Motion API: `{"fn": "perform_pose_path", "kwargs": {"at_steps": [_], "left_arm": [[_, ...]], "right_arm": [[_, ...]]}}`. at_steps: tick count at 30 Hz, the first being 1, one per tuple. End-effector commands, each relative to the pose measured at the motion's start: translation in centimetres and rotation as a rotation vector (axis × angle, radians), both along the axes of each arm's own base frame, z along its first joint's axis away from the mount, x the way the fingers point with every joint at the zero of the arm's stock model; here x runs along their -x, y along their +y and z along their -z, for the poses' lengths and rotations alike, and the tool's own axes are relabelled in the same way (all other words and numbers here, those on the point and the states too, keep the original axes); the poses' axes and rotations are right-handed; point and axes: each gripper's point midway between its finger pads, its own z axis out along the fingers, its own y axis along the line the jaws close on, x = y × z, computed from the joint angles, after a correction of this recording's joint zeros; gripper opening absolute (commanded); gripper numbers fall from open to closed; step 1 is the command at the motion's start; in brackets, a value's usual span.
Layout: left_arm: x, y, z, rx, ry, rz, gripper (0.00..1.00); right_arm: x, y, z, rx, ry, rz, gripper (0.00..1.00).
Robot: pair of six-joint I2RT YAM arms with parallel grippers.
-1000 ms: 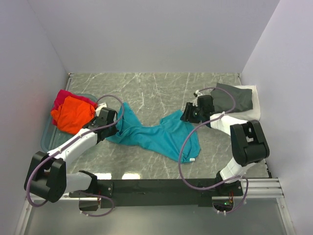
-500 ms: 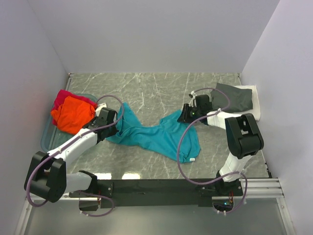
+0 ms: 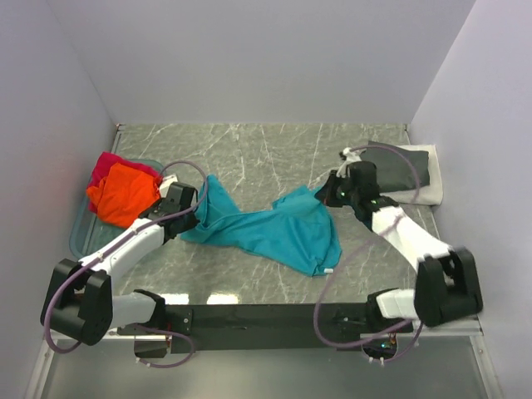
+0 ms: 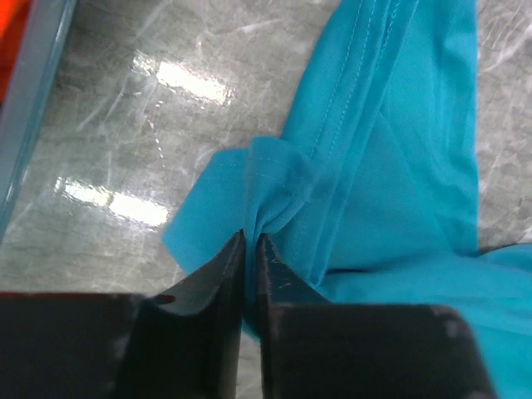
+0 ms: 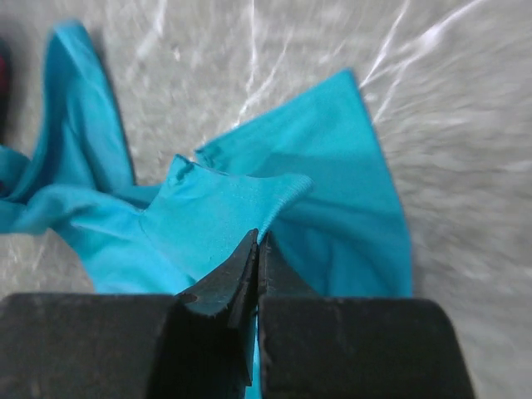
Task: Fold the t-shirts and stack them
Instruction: Flatten the tshirt out
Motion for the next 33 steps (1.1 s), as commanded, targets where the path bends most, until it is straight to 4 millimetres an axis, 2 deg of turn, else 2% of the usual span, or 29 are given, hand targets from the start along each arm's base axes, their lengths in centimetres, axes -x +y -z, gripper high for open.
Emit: {"fn": "perform_pose_path", "kwargs": {"at_steps": [1, 2, 3, 5, 6, 9, 11, 14, 18, 22, 28, 30, 32, 33], "left_arm": [[-0.4, -0.1, 0.1, 0.021, -0.016, -0.016, 0.23], [-0.4, -0.3, 0.1, 0.032, -0.015, -0.007, 0.3], [-0.5, -0.4, 0.2, 0.034, -0.013, -0.005, 0.44], [-0.6, -0.5, 0.0, 0.041, -0.018, -0.006, 0.52], [-0.8, -0.6, -0.4, 0.045, -0.03, -0.008, 0.6], [-1.7, -1.1, -1.8, 0.068, -0.073, -0.003, 0.69], [-2.4, -1.5, -2.6, 0.08, -0.093, 0.009, 0.69], [-3.7, -2.0, -2.7, 0.078, -0.09, 0.019, 0.64], [-4.9, -3.1, -1.2, 0.079, -0.047, 0.045, 0.61], [-5.1, -2.9, 0.2, 0.04, 0.002, 0.035, 0.59], [-4.4, -3.2, 1.4, 0.029, 0.039, 0.054, 0.49], [-4.2, -3.4, 2.2, 0.026, 0.064, 0.065, 0.41], [-3.8, -3.5, 2.9, 0.018, 0.089, 0.074, 0.28], [-3.6, -3.5, 3.0, 0.009, 0.092, 0.076, 0.1]], "right_arm": [[1.7, -3.0, -2.6, 0.074, -0.075, 0.131, 0.0], [2.1, -3.9, -3.0, 0.098, -0.089, 0.167, 0.0], [3.0, -4.4, -4.1, 0.098, -0.11, 0.178, 0.0], [4.1, -4.9, -4.3, 0.115, -0.114, 0.185, 0.0], [4.9, -5.1, -4.5, 0.115, -0.113, 0.183, 0.0], [6.3, -5.1, -4.2, 0.107, -0.097, 0.163, 0.0], [6.9, -4.8, -3.9, 0.089, -0.092, 0.146, 0.0], [7.9, -4.6, -3.0, 0.074, -0.081, 0.13, 0.0], [8.9, -4.5, -1.6, 0.072, -0.055, 0.115, 0.0], [9.4, -4.5, -1.1, 0.068, -0.052, 0.107, 0.0], [9.3, -4.5, -1.1, 0.075, -0.063, 0.103, 0.0], [9.3, -4.3, -1.0, 0.071, -0.055, 0.094, 0.0], [9.3, -4.3, -0.9, 0.071, -0.054, 0.092, 0.0], [9.3, -4.3, -0.9, 0.069, -0.055, 0.091, 0.0]]}}
